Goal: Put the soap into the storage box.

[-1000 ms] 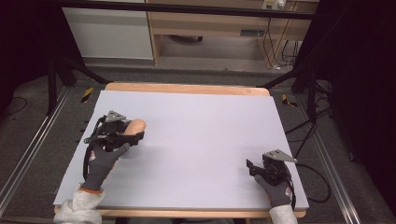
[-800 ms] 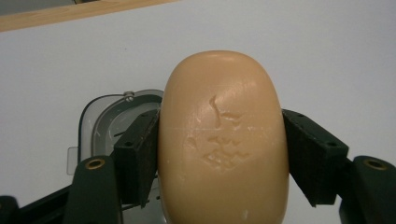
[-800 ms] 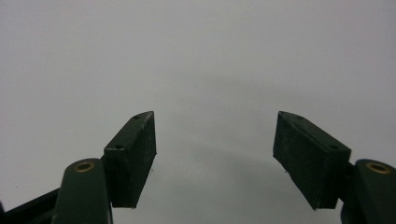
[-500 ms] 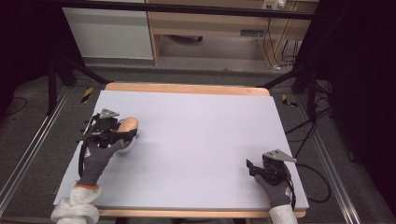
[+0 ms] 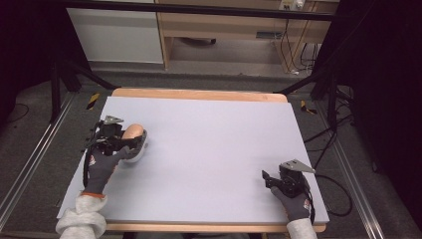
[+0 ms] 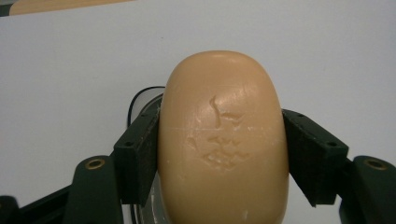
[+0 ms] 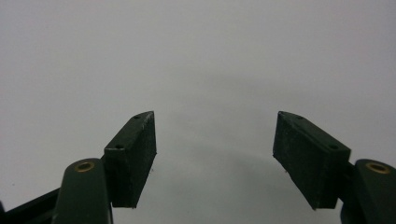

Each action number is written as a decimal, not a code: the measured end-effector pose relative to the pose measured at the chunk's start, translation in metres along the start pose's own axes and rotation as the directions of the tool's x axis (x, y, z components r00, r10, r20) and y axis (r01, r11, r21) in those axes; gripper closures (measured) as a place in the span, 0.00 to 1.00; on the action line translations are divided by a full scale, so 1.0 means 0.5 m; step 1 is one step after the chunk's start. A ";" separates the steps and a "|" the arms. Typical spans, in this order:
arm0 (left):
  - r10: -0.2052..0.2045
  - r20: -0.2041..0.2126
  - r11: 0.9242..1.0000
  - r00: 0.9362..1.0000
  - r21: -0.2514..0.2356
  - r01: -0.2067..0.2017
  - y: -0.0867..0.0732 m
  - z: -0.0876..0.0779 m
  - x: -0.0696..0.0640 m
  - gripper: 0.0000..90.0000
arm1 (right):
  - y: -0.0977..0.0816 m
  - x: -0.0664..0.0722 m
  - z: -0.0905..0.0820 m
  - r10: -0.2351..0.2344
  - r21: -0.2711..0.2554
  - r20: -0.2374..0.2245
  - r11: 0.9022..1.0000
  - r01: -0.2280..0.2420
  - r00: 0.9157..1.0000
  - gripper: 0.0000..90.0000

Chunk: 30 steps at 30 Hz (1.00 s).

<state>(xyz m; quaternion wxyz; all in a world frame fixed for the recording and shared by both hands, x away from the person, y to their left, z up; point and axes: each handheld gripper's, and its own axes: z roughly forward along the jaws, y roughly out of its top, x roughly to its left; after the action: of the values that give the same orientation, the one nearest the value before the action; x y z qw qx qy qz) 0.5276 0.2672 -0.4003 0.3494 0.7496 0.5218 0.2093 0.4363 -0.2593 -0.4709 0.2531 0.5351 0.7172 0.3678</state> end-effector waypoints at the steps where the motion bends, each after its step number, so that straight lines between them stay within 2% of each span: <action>1: 0.000 0.000 1.000 1.000 0.000 0.000 0.000 0.000 0.000 0.36 | 0.000 0.000 0.000 0.000 0.000 0.000 1.000 0.000 1.000 0.33; 8: -0.018 -0.007 1.000 1.000 0.008 0.018 -0.009 0.014 0.009 0.36 | 0.000 0.000 0.000 0.000 0.001 0.000 1.000 0.000 1.000 0.33; 19: -0.021 -0.012 1.000 1.000 0.021 0.021 -0.019 0.027 0.014 0.36 | -0.001 0.003 0.001 0.006 0.009 -0.002 1.000 -0.006 1.000 0.33; 22: -0.018 -0.013 1.000 1.000 0.023 0.019 -0.022 0.032 0.015 0.36 | -0.002 0.001 0.002 -0.013 0.004 0.001 1.000 0.013 1.000 0.33; 30: -0.021 -0.025 0.999 0.999 0.042 0.022 -0.029 0.043 0.017 0.35 | -0.002 0.002 0.002 -0.010 0.006 0.000 1.000 0.010 1.000 0.33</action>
<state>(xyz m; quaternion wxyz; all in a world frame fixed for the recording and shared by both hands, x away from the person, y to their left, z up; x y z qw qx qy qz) 0.5362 0.2714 -0.4257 0.3295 0.7484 0.5384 0.2036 0.4364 -0.2583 -0.4722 0.2531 0.5324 0.7210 0.3643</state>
